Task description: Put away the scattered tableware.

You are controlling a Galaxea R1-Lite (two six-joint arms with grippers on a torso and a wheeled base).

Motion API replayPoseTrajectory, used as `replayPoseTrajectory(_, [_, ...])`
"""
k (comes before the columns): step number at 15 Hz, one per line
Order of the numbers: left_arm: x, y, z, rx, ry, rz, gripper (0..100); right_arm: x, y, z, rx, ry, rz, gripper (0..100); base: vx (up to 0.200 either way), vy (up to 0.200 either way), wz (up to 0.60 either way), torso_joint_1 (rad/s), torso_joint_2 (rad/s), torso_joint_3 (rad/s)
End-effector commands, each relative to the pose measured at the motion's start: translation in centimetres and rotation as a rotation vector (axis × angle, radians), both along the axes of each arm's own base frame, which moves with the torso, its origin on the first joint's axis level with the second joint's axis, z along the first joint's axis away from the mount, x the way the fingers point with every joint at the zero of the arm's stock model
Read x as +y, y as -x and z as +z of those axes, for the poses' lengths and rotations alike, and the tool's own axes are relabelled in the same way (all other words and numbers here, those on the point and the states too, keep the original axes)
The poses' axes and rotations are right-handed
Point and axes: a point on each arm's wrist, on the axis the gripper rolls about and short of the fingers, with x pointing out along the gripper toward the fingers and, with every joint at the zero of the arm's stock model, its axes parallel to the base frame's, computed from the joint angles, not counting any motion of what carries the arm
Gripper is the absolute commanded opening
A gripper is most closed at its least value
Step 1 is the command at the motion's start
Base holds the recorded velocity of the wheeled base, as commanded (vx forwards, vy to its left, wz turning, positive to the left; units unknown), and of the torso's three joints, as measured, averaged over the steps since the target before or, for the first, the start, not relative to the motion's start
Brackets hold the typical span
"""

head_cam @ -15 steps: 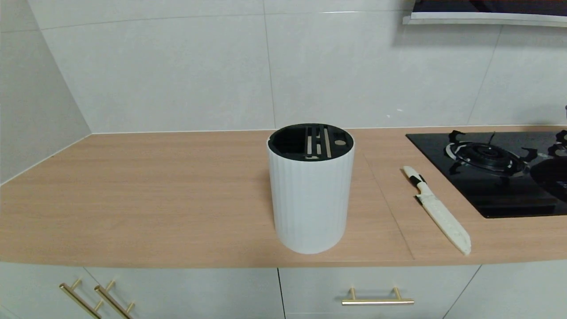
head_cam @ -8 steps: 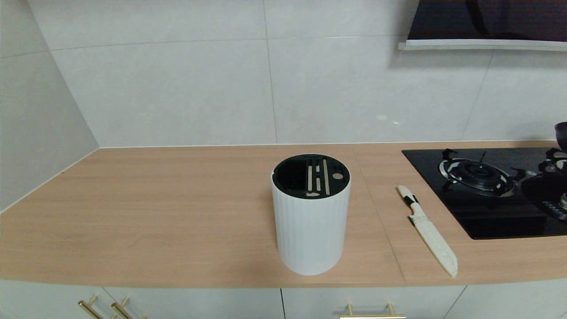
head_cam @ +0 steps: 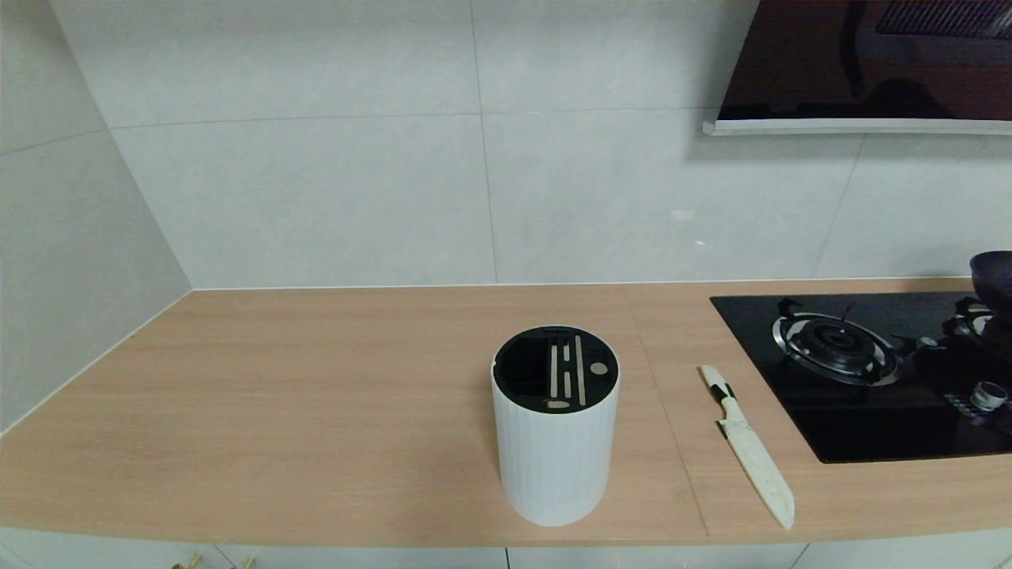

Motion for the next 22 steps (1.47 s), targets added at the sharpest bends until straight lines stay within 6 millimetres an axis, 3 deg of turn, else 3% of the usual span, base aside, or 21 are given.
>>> replayPoseTrajectory(1, [0.00, -0.01, 0.00, 0.002, 0.000, 0.000, 100, 0.00, 0.00, 0.02, 0.001, 0.000, 0.000, 100, 0.000, 0.000, 0.00, 0.203, -0.42, -0.217])
replayPoseTrajectory(5, [0.00, -0.01, 0.00, 0.002, 0.000, 0.000, 100, 0.00, -0.02, -0.02, 0.002, 0.003, 0.000, 100, 0.000, 0.000, 0.00, 0.155, -0.32, -0.166])
replayPoseTrajectory(22, [0.00, -0.01, 0.00, 0.002, 0.000, 0.000, 100, 0.00, -0.02, -0.02, 0.002, 0.004, 0.001, 100, 0.000, 0.000, -0.04, 0.000, 0.00, 0.000])
